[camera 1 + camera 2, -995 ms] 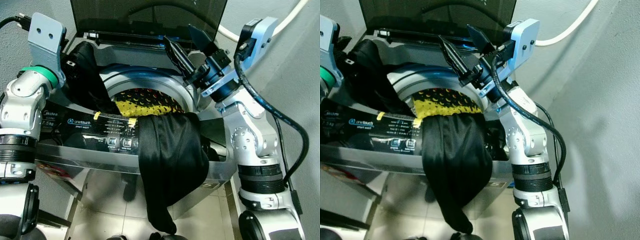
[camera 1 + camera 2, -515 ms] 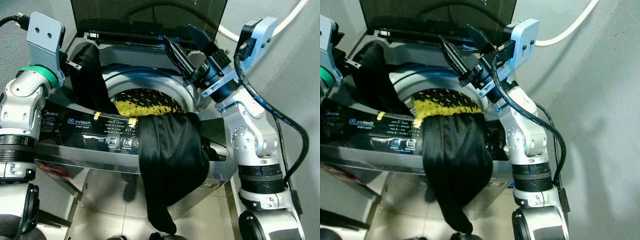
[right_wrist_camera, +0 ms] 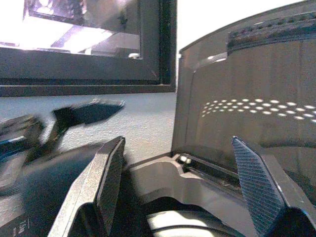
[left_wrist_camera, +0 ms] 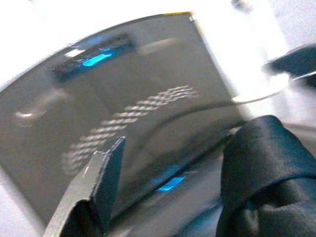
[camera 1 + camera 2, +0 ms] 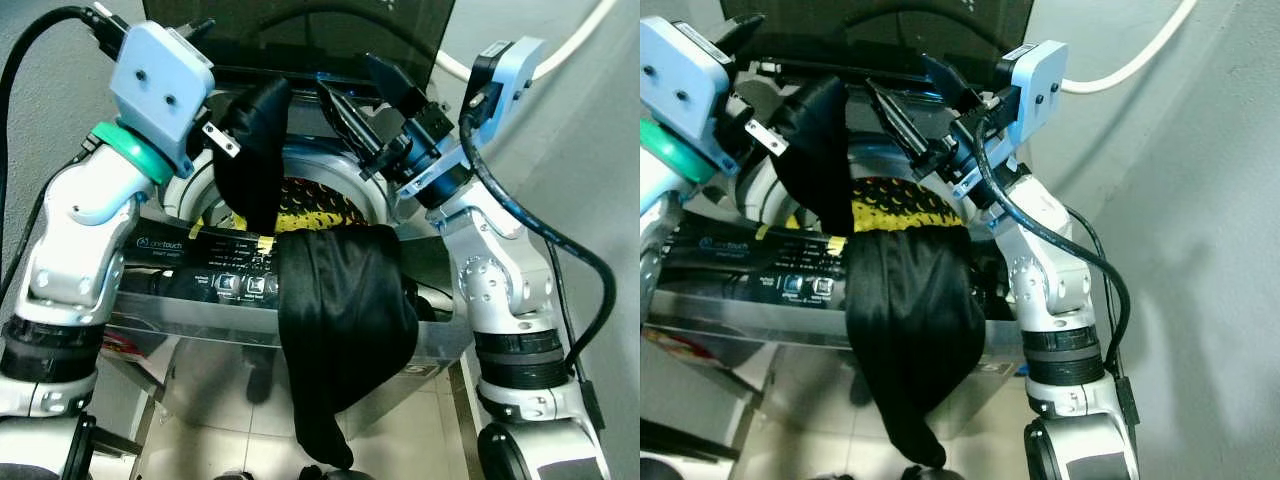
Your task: Clothes washing
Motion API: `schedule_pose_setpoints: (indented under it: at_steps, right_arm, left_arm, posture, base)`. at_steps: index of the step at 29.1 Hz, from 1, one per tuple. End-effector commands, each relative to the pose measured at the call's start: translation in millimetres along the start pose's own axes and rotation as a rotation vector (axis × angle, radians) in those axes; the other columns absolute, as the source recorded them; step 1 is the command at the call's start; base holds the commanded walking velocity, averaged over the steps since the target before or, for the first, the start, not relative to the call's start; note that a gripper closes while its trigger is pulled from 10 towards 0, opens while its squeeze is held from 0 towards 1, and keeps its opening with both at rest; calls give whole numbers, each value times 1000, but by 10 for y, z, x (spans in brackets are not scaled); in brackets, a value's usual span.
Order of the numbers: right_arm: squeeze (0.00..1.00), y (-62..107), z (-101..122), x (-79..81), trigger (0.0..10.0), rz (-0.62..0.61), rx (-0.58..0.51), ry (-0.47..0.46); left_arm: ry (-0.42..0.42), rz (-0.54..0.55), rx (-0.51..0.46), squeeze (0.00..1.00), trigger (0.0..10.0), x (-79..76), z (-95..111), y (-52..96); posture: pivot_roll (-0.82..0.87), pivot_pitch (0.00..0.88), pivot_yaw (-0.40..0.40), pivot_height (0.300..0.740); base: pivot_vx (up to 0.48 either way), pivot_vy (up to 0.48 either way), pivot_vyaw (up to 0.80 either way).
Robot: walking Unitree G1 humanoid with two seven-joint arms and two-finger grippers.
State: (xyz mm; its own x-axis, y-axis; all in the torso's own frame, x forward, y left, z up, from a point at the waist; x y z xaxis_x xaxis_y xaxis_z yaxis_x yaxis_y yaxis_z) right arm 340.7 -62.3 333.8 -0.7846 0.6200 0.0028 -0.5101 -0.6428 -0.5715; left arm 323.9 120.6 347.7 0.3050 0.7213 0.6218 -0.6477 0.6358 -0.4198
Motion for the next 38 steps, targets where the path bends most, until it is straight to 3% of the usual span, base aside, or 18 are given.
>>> schedule_pose_setpoints:
  at_steps: [1,3,6,8,11,18,21,22,23,24,25,27,30,31,32,36,37,38]
  right_arm:
    - [0,9,-6,-4,10000,-1,3,5]
    - [0,8,-10,1,10000,0,2,2]
    - [0,10,-11,4,10000,0,1,1]
    - [0,15,-17,6,10000,-1,2,-1]
    - [0,16,-19,6,10000,-3,2,-1]
    - [0,19,-19,4,10000,-7,2,-3]
    - [0,18,-18,5,10000,-8,0,-2]
    - [0,19,-18,5,10000,-8,0,-2]
    - [0,19,-18,5,10000,-8,0,-2]
    - [0,23,-18,4,10000,-9,0,-2]
    - [0,23,-18,4,10000,-9,0,-2]
    - [0,28,-21,1,10000,-10,1,-2]
    - [0,30,-21,0,10000,-10,0,-3]
    - [0,30,-21,0,10000,-10,0,-3]
    - [0,32,-29,-2,10000,-11,1,-4]
    - [0,24,-44,1,10000,-10,3,-9]
    - [0,24,-44,1,10000,-10,3,-9]
    - [0,17,-49,7,10000,-7,2,-11]
  left_arm:
    - [115,-135,-64,0,10000,-208,167,19]
    - [223,-306,-124,0,10000,-464,341,98]
    - [250,-370,-142,0,10000,-563,401,138]
    - [293,-475,-151,0,10000,-756,458,224]
    - [326,-534,-147,0,10000,-874,468,279]
    - [381,-615,-123,0,10000,-983,483,339]
    - [361,-617,-101,0,10000,-984,453,337]
    - [298,-578,-54,0,10000,-932,363,306]
    - [298,-578,-54,0,10000,-932,363,306]
    - [176,-461,29,0,10000,-774,184,219]
    - [176,-461,29,0,10000,-774,184,219]
    - [-12,-232,194,0,10000,-370,-128,133]
    - [-103,-39,368,0,10000,55,-318,199]
    - [-103,-39,368,0,10000,55,-318,199]
    - [-83,157,508,0,10000,389,-426,330]
    - [40,449,628,0,10000,787,-587,576]
    - [40,449,628,0,10000,787,-587,576]
    - [110,565,665,0,10000,936,-666,683]
  posture:
    - [70,71,-10,740]
    - [73,73,-7,740]
    - [73,73,-7,740]
    - [73,74,-6,740]
    - [73,77,-3,740]
    - [72,79,0,740]
    - [71,79,1,740]
    - [71,79,1,740]
    - [71,79,1,740]
    - [73,79,1,740]
    - [73,79,1,740]
    - [75,81,3,740]
    - [76,81,3,740]
    - [76,81,3,740]
    - [86,84,3,740]
    - [98,88,-1,740]
    - [98,88,-1,740]
    - [95,87,-1,740]
  base:
    - [0,0,0]
    - [0,0,0]
    - [0,0,0]
    - [0,0,0]
    - [0,0,0]
    - [0,0,0]
    - [0,0,0]
    - [0,0,0]
    - [0,0,0]
    - [0,0,0]
    - [0,0,0]
    - [0,0,0]
    - [0,0,0]
    - [0,0,0]
    - [0,0,0]
    - [0,0,0]
    - [0,0,0]
    - [0,0,0]
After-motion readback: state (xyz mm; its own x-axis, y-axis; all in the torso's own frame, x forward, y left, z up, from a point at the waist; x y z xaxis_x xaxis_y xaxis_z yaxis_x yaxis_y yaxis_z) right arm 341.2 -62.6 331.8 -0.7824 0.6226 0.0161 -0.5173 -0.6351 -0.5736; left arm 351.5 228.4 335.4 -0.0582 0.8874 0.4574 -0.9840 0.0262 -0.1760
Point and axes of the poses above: a point about 5 cm out from each wrist's last joint towards the gripper, its own y axis pointing back from the gripper into the wrist, its own z axis along the axis of the wrist's last joint, x = y × z, the point moved 4 cm from there along -y, pointing out of the wrist towards the gripper, and after that the axes turned 8 degrees about -y, right-handed, at the moved point
